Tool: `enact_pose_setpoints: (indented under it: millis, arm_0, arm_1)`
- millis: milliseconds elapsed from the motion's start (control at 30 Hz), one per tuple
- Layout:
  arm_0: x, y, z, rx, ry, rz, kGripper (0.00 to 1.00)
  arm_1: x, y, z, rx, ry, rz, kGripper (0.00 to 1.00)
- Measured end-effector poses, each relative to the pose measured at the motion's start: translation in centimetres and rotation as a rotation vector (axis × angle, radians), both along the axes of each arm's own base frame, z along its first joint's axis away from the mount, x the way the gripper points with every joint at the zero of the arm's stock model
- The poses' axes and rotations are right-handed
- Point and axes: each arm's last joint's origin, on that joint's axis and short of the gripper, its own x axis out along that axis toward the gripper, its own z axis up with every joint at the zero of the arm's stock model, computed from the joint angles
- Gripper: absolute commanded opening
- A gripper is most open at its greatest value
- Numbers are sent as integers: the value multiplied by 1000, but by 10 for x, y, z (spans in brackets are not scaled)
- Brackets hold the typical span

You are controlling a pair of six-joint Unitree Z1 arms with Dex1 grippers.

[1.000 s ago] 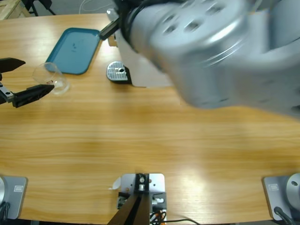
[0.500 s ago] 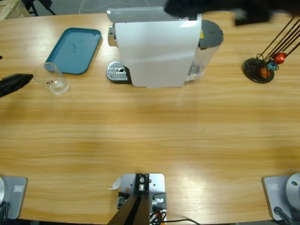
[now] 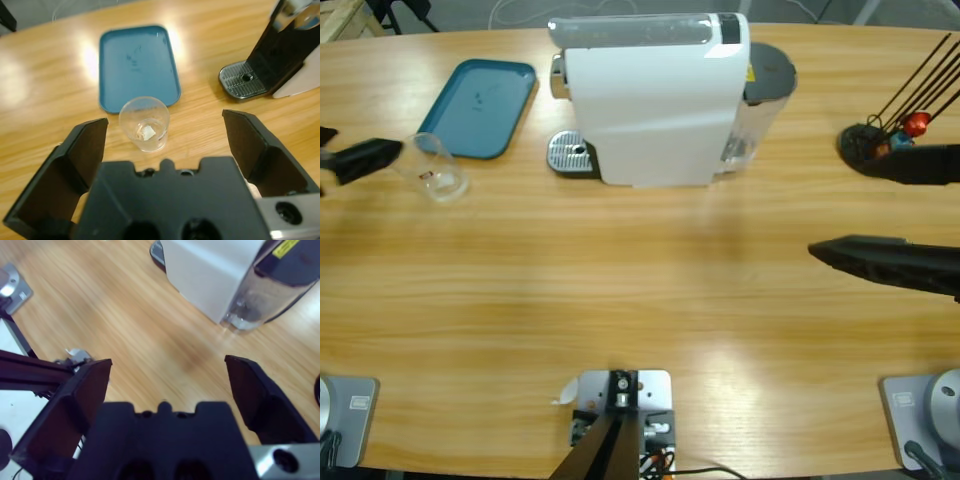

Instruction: Pour coffee

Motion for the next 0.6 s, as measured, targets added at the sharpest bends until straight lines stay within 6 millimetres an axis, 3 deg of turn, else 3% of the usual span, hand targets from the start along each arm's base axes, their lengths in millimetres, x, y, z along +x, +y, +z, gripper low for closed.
enact_pose_setpoints:
  millis: [133, 267, 600]
  arm_0:
    - [21, -19, -20, 65, 55, 23, 987]
    - [32, -25, -31, 132, 52, 86, 987]
    - [30, -19, -26, 134, -5, 124, 993]
  arm_1:
    - [-3, -6, -8, -15, 1, -11, 1000]
    - [-3, -8, -17, -32, 4, -26, 1000]
    - [1, -9, -25, -25, -7, -59, 1000]
